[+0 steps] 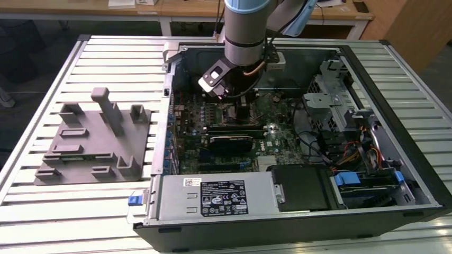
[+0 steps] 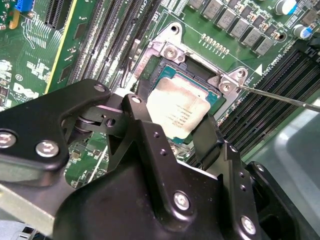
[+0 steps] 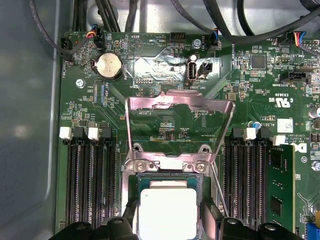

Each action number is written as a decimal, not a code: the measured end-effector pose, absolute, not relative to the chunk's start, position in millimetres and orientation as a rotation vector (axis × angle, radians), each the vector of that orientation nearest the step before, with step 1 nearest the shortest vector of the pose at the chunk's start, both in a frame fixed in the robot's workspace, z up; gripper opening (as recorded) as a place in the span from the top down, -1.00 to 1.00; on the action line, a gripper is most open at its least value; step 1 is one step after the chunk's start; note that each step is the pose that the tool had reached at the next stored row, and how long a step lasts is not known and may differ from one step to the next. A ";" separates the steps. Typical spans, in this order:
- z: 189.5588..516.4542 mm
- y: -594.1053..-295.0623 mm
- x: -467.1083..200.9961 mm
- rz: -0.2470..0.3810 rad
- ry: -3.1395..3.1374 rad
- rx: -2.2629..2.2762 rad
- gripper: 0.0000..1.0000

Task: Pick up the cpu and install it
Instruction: 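Place the cpu into insertion slot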

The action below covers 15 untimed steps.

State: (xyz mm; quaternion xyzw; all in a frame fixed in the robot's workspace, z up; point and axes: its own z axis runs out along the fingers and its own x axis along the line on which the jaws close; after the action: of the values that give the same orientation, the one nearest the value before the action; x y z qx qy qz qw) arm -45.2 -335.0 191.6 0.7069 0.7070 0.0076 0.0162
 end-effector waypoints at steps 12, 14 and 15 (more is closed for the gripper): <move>193.3 -335.6 -45.3 0.020 2.197 2.197 -0.22; 196.1 -335.5 -45.2 0.020 2.197 2.197 -0.22; 197.8 -335.5 -45.2 0.021 2.197 2.197 -0.22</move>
State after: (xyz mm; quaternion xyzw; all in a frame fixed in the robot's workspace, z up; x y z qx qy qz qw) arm -45.2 -335.5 197.8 0.7070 0.7070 0.0066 0.0172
